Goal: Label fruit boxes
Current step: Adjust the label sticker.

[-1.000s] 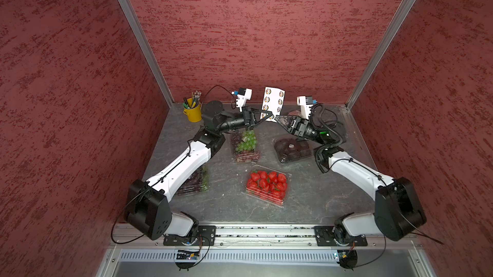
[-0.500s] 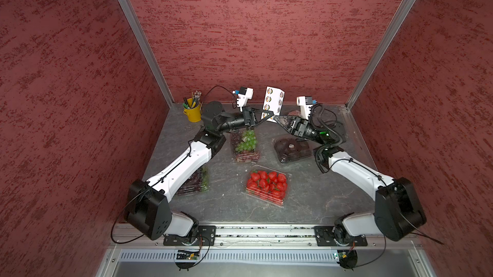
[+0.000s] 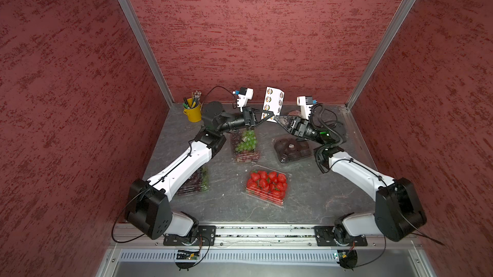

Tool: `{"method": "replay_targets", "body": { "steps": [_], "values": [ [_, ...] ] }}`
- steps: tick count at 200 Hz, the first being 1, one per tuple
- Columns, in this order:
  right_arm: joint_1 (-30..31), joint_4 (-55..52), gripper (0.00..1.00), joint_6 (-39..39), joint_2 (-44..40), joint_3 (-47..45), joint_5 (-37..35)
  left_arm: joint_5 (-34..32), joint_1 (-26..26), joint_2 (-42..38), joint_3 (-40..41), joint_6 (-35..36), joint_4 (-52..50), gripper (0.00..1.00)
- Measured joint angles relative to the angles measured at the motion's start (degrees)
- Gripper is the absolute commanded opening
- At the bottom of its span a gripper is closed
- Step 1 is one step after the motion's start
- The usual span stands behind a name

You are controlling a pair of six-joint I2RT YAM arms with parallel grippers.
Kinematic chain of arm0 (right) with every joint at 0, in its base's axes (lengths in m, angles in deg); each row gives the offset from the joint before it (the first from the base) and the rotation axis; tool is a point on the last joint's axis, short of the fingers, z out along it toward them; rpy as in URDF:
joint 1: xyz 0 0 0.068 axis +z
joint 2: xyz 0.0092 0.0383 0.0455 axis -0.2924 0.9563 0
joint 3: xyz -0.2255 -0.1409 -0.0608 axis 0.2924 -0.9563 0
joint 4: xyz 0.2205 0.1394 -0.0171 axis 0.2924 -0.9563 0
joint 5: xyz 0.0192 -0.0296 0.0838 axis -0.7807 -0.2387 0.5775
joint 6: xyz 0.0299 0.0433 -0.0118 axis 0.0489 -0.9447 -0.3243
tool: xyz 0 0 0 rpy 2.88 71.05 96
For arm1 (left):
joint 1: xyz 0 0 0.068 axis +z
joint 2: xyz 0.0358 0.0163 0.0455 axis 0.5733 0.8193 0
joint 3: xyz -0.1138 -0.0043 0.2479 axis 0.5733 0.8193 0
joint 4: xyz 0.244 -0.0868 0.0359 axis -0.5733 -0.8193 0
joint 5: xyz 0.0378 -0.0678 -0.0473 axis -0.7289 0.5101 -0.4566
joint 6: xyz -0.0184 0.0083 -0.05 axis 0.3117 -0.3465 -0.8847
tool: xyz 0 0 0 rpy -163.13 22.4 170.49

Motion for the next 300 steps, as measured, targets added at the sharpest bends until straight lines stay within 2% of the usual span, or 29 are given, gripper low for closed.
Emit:
{"method": "replay_targets", "body": {
  "steps": [300],
  "values": [
    [-0.02,-1.36,0.0,1.66,-0.09,-0.28,-0.2,0.07,-0.79,0.9,0.0,-0.33,0.79,0.0]
  ]
}}
